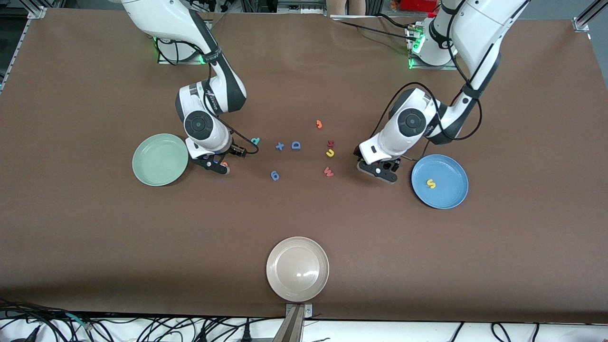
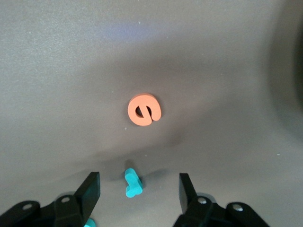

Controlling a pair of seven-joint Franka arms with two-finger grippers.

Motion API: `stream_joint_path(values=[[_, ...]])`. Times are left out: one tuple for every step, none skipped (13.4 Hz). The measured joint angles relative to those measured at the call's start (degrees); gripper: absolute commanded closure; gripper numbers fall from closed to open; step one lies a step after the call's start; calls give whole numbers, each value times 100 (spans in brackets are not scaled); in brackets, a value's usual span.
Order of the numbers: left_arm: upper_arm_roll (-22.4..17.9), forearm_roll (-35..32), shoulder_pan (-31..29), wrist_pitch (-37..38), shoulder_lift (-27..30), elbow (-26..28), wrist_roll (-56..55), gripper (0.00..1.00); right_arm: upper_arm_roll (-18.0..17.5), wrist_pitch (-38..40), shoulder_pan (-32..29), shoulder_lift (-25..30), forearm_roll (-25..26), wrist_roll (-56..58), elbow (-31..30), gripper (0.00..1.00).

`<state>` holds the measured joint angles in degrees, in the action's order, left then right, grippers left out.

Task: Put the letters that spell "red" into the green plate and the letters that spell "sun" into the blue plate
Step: 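Release the S on the blue plate and return both grippers to the letters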

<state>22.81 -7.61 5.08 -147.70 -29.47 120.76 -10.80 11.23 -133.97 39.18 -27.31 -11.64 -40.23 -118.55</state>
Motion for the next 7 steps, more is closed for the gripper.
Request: stream_joint_path(values=[[-1,0,7,-45,-9,28,-23,0,0,0,0,-10,0,-1,0,27],[-1,0,24,-51,-16,36,-78,0,0,-1,0,-18,0,-1,0,27],[0,0,66,-51,-19,44,-145,0,-1,-1,3,-22,0,-1,0,27],[0,0,115,-51,-20,56,-192,0,-2,-1,17,-26,0,-12,0,27],[0,0,155,-51,-21,83,-224,1,-3,-1,43,-34,0,-55,0,27],[0,0,180,-53,-21,117,-234,1,-3,-9,81,-45,0,-112,0,27],[0,0,196,-64,-22,145,-235,3,-4,-35,122,-55,0,-164,0,27]])
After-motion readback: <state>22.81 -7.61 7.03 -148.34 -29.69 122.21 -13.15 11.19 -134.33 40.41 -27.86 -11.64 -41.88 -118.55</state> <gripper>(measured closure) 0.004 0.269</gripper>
